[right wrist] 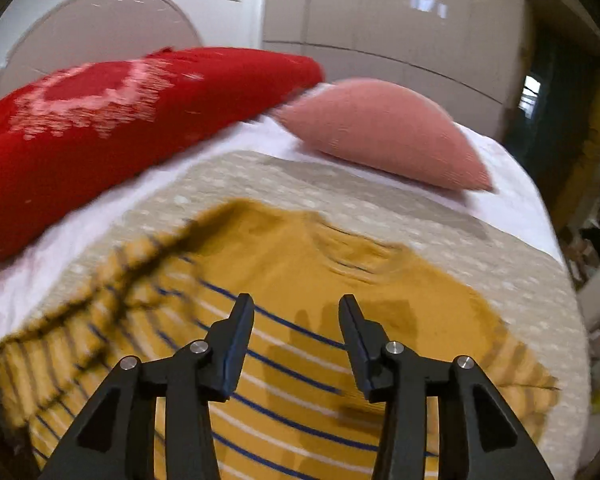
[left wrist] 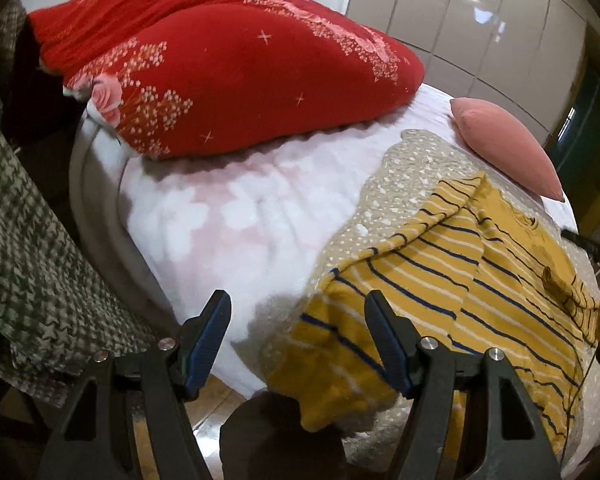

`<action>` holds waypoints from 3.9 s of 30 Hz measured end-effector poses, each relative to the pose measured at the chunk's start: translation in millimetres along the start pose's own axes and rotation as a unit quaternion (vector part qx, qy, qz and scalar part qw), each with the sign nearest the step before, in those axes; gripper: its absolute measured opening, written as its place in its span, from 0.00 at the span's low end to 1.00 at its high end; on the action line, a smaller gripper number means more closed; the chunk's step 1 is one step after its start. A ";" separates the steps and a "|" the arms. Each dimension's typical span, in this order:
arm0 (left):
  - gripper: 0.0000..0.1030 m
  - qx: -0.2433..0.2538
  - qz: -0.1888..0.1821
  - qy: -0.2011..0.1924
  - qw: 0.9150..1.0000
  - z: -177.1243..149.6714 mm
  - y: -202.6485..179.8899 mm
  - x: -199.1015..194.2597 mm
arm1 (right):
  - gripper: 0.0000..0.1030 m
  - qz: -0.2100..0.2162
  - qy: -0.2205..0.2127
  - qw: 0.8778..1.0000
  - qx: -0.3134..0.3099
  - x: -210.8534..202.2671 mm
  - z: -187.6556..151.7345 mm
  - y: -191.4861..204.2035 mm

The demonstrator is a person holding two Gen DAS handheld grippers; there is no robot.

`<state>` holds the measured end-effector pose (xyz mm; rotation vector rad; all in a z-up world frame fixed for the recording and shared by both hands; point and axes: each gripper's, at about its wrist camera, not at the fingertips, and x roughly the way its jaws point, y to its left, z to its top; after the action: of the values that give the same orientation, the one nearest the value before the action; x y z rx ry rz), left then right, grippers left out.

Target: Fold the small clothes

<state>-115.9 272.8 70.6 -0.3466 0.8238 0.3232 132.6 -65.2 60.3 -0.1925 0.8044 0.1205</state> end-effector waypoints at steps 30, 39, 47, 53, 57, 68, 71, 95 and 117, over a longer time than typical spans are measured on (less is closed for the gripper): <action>0.66 -0.042 0.021 0.002 0.999 0.5 35.8 1.6 | 0.50 0.085 0.018 0.995 -0.054 13.8 10.5 92.6; 0.66 -0.097 0.055 -0.013 0.994 -0.3 80.5 -14.6 | 0.53 0.342 0.081 0.934 -0.064 -36.7 -39.2 214.2; 0.66 -0.137 0.085 -0.027 0.987 -4.9 117.0 -30.5 | 0.64 0.279 0.069 0.936 -0.201 -42.6 -78.3 330.2; 0.66 -0.135 0.088 -0.026 0.987 -8.9 118.1 -35.7 | 0.29 0.207 0.028 0.933 -0.294 -32.1 -109.1 350.6; 0.66 -0.129 0.081 -0.027 0.988 -5.2 107.1 -38.6 | 0.11 0.260 0.013 0.940 -0.221 -52.8 -76.1 312.6; 0.66 -0.048 0.052 -0.032 0.997 9.3 27.2 -38.4 | 0.11 0.149 -0.044 0.986 0.066 -51.1 -4.9 0.5; 0.66 -0.022 0.034 -0.022 0.999 13.4 -2.2 -28.3 | 0.13 0.080 -0.017 0.989 0.126 -25.7 -24.2 -87.2; 0.66 0.080 -0.018 0.083 0.993 -23.3 -106.3 38.7 | 0.64 -0.036 0.018 0.999 0.007 1.6 -87.0 -61.8; 0.72 0.101 -0.095 0.123 0.983 -47.8 -102.4 64.3 | 0.62 0.237 0.096 0.921 0.295 -79.8 -255.6 -130.2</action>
<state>-64.2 170.3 9.5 -0.2751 1.0494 0.0165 -78.5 -250.3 -38.7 0.5766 1.0372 0.3114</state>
